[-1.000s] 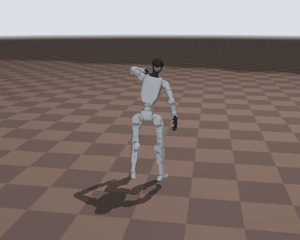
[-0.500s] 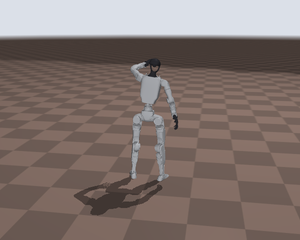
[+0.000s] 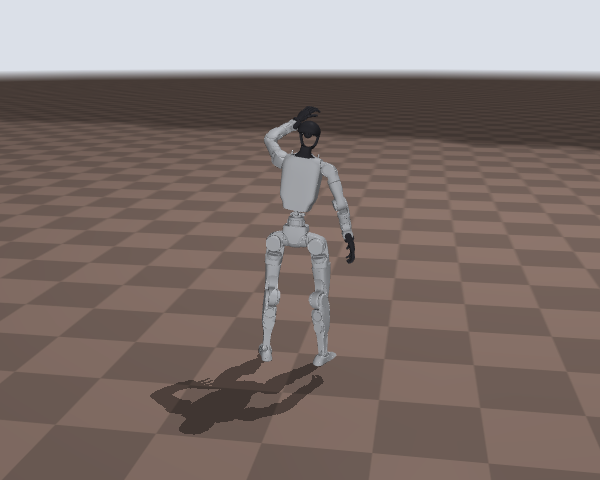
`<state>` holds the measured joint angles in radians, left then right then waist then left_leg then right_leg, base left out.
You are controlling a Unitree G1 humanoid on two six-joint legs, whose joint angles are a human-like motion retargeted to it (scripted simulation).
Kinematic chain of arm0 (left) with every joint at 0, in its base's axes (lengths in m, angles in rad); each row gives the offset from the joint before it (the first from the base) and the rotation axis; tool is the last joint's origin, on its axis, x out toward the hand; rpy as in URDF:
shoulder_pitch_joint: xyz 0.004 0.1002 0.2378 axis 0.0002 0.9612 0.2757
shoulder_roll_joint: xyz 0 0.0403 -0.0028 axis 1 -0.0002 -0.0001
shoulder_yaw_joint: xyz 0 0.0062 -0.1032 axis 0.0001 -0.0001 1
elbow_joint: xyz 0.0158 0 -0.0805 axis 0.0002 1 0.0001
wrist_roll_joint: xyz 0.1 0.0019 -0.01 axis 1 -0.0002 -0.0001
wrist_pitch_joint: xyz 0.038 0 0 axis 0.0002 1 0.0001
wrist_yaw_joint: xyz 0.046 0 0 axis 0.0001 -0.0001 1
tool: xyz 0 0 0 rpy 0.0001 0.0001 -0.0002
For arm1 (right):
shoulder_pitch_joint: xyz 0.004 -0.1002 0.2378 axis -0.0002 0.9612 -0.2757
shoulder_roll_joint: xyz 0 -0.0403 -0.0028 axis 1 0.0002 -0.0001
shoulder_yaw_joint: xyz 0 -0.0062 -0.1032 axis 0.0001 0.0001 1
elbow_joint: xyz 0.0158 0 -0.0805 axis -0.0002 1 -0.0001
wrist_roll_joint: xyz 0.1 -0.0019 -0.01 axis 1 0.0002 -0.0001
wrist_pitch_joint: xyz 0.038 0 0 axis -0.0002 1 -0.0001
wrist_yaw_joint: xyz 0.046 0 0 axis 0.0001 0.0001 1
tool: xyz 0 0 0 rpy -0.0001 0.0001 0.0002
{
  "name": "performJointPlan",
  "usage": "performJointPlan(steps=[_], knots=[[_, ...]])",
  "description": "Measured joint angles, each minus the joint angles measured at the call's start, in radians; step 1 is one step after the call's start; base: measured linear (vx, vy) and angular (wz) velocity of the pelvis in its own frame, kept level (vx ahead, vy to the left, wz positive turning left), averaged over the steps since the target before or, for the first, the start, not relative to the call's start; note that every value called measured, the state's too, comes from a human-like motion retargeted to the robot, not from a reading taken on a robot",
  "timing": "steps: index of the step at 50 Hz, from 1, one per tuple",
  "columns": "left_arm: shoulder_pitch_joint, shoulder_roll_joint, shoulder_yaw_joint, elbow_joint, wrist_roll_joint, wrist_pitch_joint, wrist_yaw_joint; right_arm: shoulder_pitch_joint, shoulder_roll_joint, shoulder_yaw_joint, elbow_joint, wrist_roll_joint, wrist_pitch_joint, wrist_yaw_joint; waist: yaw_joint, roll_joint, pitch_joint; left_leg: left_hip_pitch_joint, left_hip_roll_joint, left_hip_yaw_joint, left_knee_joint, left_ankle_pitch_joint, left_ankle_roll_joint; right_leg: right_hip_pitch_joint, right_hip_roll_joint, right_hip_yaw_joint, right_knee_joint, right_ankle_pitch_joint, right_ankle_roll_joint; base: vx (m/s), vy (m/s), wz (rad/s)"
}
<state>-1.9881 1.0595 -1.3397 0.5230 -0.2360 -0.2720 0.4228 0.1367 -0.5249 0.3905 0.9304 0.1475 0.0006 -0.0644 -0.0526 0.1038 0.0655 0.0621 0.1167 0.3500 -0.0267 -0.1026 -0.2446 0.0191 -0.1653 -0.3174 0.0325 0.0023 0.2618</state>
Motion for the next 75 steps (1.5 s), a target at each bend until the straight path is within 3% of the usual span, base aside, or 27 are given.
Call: performJointPlan(steps=[3,5,7,10,15,17,19,22,25,30,35,38,42,44,47,50,53,57,59,63,65,68,70,72,75], knots=[[-0.043,-0.029,-0.038,0.086,0.103,0.053,0.113,-0.005,0.005,-0.011,0.0,0.034,-0.008,-0.037,-0.003,0.0,-0.004,-0.002,0.0,0.0,0.003,-0.001,0.003,-0.002,-0.001,0.001,0.001,0.0,0.0,0.0,0.0,0.0],[-0.042,-0.027,-0.06,0.087,0.114,0.059,0.085,-0.01,0.004,-0.019,0.0,0.05,-0.008,-0.044,0.0,0.004,-0.003,-0.001,0.0,0.003,0.004,-0.003,0.003,-0.002,-0.001,0.004,0.002,0.0,0.0,0.0,0.0,0.0],[0.004,0.008,-0.06,0.024,0.056,0.037,-0.073,-0.015,-0.015,-0.027,-0.003,0.053,-0.001,-0.029,0.006,0.022,0.0,0.006,0.001,0.008,0.003,-0.004,0.003,0.0,0.0,0.008,0.003,-0.001,0.0,0.0,0.0,0.0],[0.121,0.086,-0.06,-0.138,-0.167,0.03,-0.432,-0.02,-0.048,-0.027,-0.012,0.034,0.021,0.013,0.013,0.05,0.002,0.014,0.003,0.021,0.003,-0.008,0.001,0.001,0.003,0.019,0.004,-0.001,0.0,0.0,0.0,-0.13],[0.372,0.209,-0.06,-0.441,-0.483,0.255,-1.072,-0.027,-0.09,-0.032,-0.039,-0.022,0.069,0.108,0.003,0.091,0.007,0.023,0.009,0.042,0.004,-0.014,-0.003,-0.001,0.01,0.035,0.004,0.001,0.0,0.0,0.0,-0.08],[0.424,0.237,-0.06,-0.515,-0.478,0.263,-1.137,-0.023,-0.084,-0.04,-0.049,-0.036,0.07,0.115,-0.003,0.089,0.009,0.024,0.011,0.045,0.004,-0.016,-0.004,-0.001,0.012,0.037,0.003,0.001,0.0,0.0,0.0,0.0],[0.429,0.248,-0.06,-0.537,-0.43,0.182,-1.037,-0.012,-0.063,-0.045,-0.055,-0.039,0.058,0.09,-0.002,0.074,0.008,0.023,0.011,0.045,0.004,-0.016,-0.004,-0.002,0.013,0.037,0.002,0.001,0.0,0.0,0.0,0.0],[0.351,0.233,-0.06,-0.474,-0.283,0.012,-0.723,0.006,-0.027,-0.036,-0.057,-0.032,0.028,0.05,0.002,0.039,0.006,0.021,0.009,0.037,0.003,-0.014,-0.003,0.002,0.011,0.029,0.001,-0.002,0.0,0.0,0.0,0.0],[0.216,0.18,-0.06,-0.333,-0.124,-0.065,-0.467,0.019,-0.001,-0.007,-0.051,-0.035,0.004,0.052,0.002,0.001,-0.003,0.017,0.007,0.024,0.003,-0.013,-0.003,0.005,0.008,0.018,0.0,-0.005,0.0,0.01,0.0,0.12],[0.077,0.084,0.019,-0.101,0.043,-0.05,-0.15,0.023,0.006,0.012,-0.031,-0.025,-0.014,0.032,0.001,-0.018,-0.016,0.008,0.005,0.011,0.006,-0.012,0.001,0.005,0.004,0.008,0.0,-0.008,0.0,0.0,0.0,0.0],[0.02,0.038,-0.011,0.007,0.125,0.031,0.113,0.011,0.013,-0.011,-0.013,0.019,-0.013,-0.038,0.012,-0.019,-0.018,0.012,0.005,0.014,0.007,-0.014,0.01,0.004,0.004,0.014,0.003,-0.01,0.0,0.0,0.0,0.0],[0.047,0.073,-0.058,-0.051,0.106,0.019,0.027,0.0,0.002,-0.021,-0.015,0.016,-0.008,-0.038,0.022,-0.01,-0.016,0.02,0.008,0.025,0.008,-0.017,0.01,0.005,0.007,0.024,0.006,-0.01,0.0,0.0,-0.01,-0.13],[0.202,0.176,-0.06,-0.257,-0.09,-0.007,-0.4,-0.009,-0.042,-0.033,-0.036,-0.016,0.014,0.014,0.03,0.025,-0.012,0.032,0.016,0.046,0.008,-0.021,0.005,0.004,0.016,0.041,0.008,-0.009,0.0,0.0,-0.01,-0.23],[0.305,0.232,-0.06,-0.386,-0.248,0.051,-0.659,-0.013,-0.065,-0.039,-0.051,-0.028,0.034,0.049,0.029,0.046,-0.009,0.037,0.02,0.057,0.007,-0.023,0.003,0.002,0.021,0.049,0.009,-0.007,0.0,0.0,-0.02,-0.24],[0.441,0.311,-0.06,-0.576,-0.391,0.206,-1.035,-0.014,-0.101,-0.052,-0.073,-0.047,0.065,0.111,0.023,0.08,-0.004,0.041,0.028,0.072,0.005,-0.023,-0.002,-0.005,0.031,0.061,0.009,-0.003,0.0,0.0,-0.03,-0.22],[0.496,0.36,-0.06,-0.706,-0.43,0.295,-1.236,-0.004,-0.115,-0.067,-0.086,-0.072,0.085,0.149,0.025,0.099,-0.004,0.042,0.037,0.085,0.003,-0.022,-0.006,-0.012,0.042,0.069,0.009,0.002,0.0,0.0,-0.02,-0.12],[0.438,0.371,-0.06,-0.7,-0.466,0.215,-1.079,0.017,-0.087,-0.065,-0.083,-0.082,0.081,0.121,0.044,0.083,-0.013,0.041,0.041,0.09,0.001,-0.02,-0.008,-0.017,0.048,0.073,0.007,0.005,0.0,0.0,0.0,0.0],[0.233,0.289,-0.06,-0.496,-0.386,0.011,-0.642,0.027,-0.04,-0.038,-0.064,-0.091,0.047,0.079,0.056,0.043,-0.018,0.04,0.038,0.08,0.001,-0.018,-0.006,-0.013,0.044,0.066,0.009,0.001,0.0,0.0,0.0,0.0],[0.128,0.23,-0.058,-0.35,-0.257,-0.041,-0.434,0.024,-0.023,-0.02,-0.058,-0.09,0.027,0.067,0.05,0.025,-0.02,0.038,0.035,0.072,0.004,-0.018,-0.004,-0.009,0.039,0.06,0.009,-0.002,0.0,0.0,0.0,0.0],[0.015,0.125,-0.021,-0.095,-0.013,-0.016,-0.029,0.012,-0.004,-0.012,-0.049,-0.06,0.002,0.017,0.03,0.008,-0.018,0.036,0.027,0.057,0.008,-0.018,0.002,-0.002,0.028,0.049,0.011,-0.008,0.0,0.0,0.0,0.0],[-0.002,0.102,-0.013,-0.031,0.038,0.018,0.095,0.011,0.003,-0.02,-0.047,-0.041,-0.003,-0.012,0.026,0.007,-0.02,0.034,0.025,0.055,0.009,-0.018,0.004,-0.002,0.026,0.049,0.01,-0.008,0.0,0.0,0.0,0.0],[0.005,0.105,-0.054,-0.035,0.073,0.024,0.139,0.011,0.007,-0.041,-0.043,-0.016,-0.006,-0.047,0.029,0.011,-0.02,0.034,0.025,0.057,0.01,-0.018,0.005,-0.003,0.026,0.05,0.009,-0.007,0.0,0.0,0.0,0.0],[0.058,0.142,-0.06,-0.109,0.086,0.001,0.087,0.011,-0.01,-0.059,-0.041,-0.009,-0.006,-0.059,0.038,0.03,-0.016,0.037,0.026,0.06,0.007,-0.017,0.005,-0.003,0.028,0.052,0.01,-0.007,0.0,0.0,0.0,0.0],[0.146,0.191,-0.06,-0.225,0.037,-0.035,-0.053,0.015,-0.035,-0.07,-0.044,-0.017,0.0,-0.052,0.045,0.053,-0.015,0.039,0.029,0.066,0.006,-0.016,0.004,-0.004,0.032,0.057,0.009,-0.004,0.0,0.0,0.0,0.0],[0.294,0.261,-0.06,-0.416,-0.21,-0.038,-0.424,0.012,-0.071,-0.065,-0.052,-0.037,0.023,-0.006,0.043,0.08,-0.012,0.042,0.032,0.074,0.003,-0.017,0.001,-0.006,0.037,0.062,0.009,-0.003,0.0,0.0,0.0,0.0]])
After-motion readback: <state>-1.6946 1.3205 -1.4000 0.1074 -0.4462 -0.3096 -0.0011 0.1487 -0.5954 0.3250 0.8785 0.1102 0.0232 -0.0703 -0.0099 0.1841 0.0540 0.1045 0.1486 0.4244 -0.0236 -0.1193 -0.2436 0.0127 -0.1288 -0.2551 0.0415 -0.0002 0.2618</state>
